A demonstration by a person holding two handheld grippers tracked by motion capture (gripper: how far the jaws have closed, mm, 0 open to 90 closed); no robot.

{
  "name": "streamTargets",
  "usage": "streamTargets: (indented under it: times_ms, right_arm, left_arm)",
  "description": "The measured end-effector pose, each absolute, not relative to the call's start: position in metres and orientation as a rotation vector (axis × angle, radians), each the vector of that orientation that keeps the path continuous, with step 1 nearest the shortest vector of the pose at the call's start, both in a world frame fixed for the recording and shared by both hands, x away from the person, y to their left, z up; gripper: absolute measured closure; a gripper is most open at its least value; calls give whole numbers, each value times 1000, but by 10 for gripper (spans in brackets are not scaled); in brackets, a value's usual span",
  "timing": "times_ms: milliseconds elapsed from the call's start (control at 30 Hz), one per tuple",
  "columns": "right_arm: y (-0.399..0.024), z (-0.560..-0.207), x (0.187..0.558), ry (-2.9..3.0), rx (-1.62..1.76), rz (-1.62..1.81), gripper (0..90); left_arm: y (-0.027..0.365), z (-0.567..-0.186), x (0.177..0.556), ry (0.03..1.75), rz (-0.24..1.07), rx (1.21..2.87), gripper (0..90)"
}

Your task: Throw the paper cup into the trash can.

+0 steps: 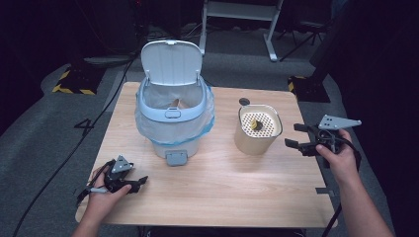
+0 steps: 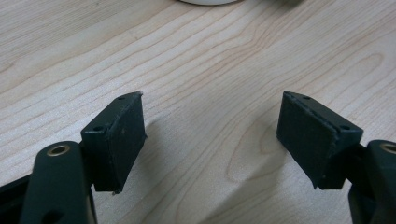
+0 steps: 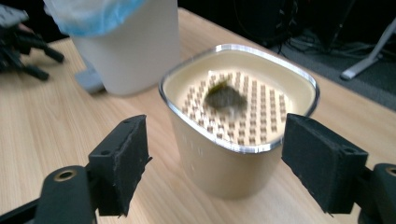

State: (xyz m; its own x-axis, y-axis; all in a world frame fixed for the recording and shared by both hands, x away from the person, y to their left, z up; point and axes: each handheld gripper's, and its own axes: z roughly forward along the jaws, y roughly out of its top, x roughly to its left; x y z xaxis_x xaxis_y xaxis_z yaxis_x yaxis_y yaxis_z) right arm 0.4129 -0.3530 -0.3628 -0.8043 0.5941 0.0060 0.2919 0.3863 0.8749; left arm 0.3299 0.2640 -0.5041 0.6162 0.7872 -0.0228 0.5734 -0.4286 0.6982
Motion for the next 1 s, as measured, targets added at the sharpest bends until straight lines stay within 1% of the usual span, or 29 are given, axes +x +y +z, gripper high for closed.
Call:
streamTargets:
  times_ms: [100,133,200,233,300,333,467,633,1000]
  right_arm:
    - [-355,-372,410,2353,788,1368,230]
    - [-357,-381,408,2372,793,1340,230]
    - [-357,-384,407,2379,795,1327,230]
    - [-358,-395,405,2406,798,1289,230]
    - [-358,-399,404,2417,798,1271,230]
    - [-358,-407,402,2435,800,1245,229]
    - [-359,-416,399,2459,809,1200,231]
    - [-357,-438,395,2510,839,1109,230]
    - [-364,-479,385,2467,878,1107,214]
  left_arm:
    - [264,-504,330,1068,402,2157,237]
    - [264,-504,330,1071,404,2153,239]
    - [265,-504,330,1073,406,2148,239]
    - [265,-504,330,1072,406,2147,239]
    - [265,-504,330,1071,407,2149,239]
    - [265,-504,330,1072,405,2150,239]
    - [265,-504,329,1072,406,2149,239]
    - [266,-504,329,1081,399,2155,240]
    - [266,-504,329,1086,406,2151,240]
